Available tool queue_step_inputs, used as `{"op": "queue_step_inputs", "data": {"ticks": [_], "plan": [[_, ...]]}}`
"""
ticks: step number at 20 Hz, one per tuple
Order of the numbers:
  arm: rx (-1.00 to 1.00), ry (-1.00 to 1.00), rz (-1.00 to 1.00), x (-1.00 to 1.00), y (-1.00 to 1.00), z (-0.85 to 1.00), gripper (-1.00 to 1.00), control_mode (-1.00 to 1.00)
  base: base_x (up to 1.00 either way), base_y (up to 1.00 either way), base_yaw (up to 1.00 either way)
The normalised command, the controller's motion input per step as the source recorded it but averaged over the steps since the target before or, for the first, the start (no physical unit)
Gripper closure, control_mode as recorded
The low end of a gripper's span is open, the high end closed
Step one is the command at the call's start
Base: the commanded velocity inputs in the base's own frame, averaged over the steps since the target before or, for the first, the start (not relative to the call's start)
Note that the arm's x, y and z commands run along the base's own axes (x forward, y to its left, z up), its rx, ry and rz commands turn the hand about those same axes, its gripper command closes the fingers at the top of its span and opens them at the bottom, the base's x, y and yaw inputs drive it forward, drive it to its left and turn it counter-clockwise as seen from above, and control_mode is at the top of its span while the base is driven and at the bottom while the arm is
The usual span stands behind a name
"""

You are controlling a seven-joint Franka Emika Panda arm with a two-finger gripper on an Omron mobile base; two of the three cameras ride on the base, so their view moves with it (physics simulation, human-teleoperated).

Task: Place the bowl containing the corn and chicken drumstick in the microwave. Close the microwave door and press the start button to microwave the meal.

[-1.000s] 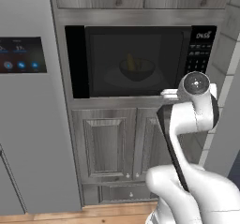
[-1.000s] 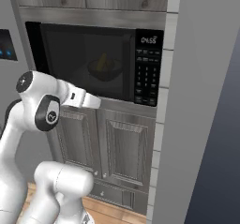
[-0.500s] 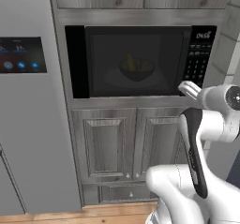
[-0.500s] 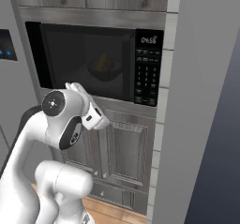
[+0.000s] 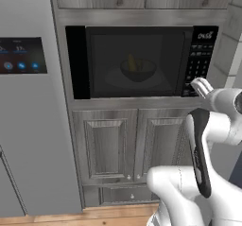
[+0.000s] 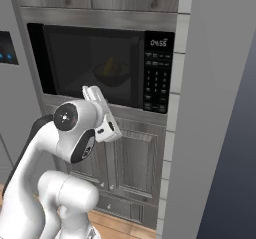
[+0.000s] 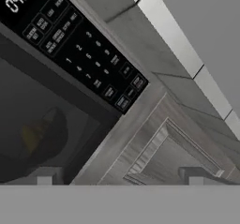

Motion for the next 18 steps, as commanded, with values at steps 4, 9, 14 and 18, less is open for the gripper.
{"op": "queue_step_inputs", "data": {"ticks": [4, 9, 14, 18], "plan": [[0.12, 0.00, -0.02, 0.00, -0.41, 0.24, 1.00, -1.00, 0.00, 0.00, 0.00], [0.05, 0.00, 0.00, -0.02, -0.16, 0.00, 1.00, -1.00, 0.00, 0.00, 0.00], [0.11, 0.00, 0.05, -0.02, 0.00, -0.01, 1.00, -1.00, 0.00, 0.00, 0.00], [0.14, 0.00, 0.05, 0.01, 0.00, -0.09, 1.00, -1.00, 0.00, 0.00, 0.00]]}}
